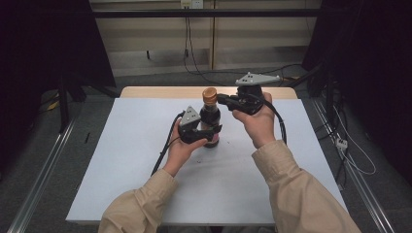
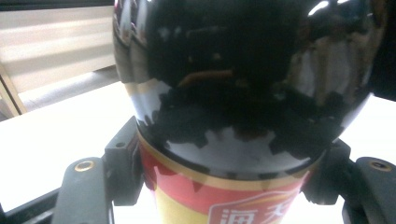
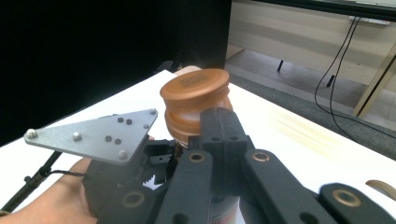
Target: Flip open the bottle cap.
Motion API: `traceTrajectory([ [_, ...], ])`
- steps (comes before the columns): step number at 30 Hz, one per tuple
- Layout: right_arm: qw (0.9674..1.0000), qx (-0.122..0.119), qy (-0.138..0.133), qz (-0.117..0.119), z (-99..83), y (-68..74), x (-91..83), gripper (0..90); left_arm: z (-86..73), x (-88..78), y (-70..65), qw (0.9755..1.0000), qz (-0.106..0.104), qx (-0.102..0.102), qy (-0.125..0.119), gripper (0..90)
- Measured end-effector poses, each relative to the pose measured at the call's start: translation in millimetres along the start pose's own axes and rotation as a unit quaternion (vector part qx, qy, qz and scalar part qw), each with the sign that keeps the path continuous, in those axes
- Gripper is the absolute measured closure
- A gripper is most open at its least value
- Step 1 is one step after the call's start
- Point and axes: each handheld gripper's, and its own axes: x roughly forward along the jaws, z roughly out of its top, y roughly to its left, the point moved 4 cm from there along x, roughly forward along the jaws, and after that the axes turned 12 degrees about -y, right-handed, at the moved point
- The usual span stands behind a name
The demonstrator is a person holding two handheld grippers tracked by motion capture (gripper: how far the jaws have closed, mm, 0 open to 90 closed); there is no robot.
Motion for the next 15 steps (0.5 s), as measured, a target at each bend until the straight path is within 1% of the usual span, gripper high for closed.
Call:
traceTrajectory([
  [2, 1.0, 0.002, -0.002, 0.001, 1.2, 0.7, -0.1, 90.0, 0.0, -0.1, 0.0, 1.0, 0.0, 0.0, 0.0, 30.3],
  [3, 1.0, -0.002, -0.002, 0.0, 1.6, 0.9, 0.3, 90.0, -0.1, -0.1, 0.2, 1.0, 0.0, -0.001, 0.0, 30.3],
  [10, 1.0, -0.007, 0.001, 0.0, 4.2, 1.8, 1.3, 90.0, -0.2, 0.0, 0.5, 1.0, -0.001, -0.001, 0.0, 30.3],
  [13, 1.0, -0.006, -0.005, 0.001, 6.1, 2.2, 1.0, 90.0, -0.2, 0.0, 0.1, 1.0, 0.0, 0.0, 0.001, 30.3],
  [15, 0.9999, -0.01, -0.003, 0.001, 7.4, 3.5, 1.1, 90.0, -0.3, 0.0, 0.4, 1.0, 0.0, 0.001, 0.001, 30.3],
])
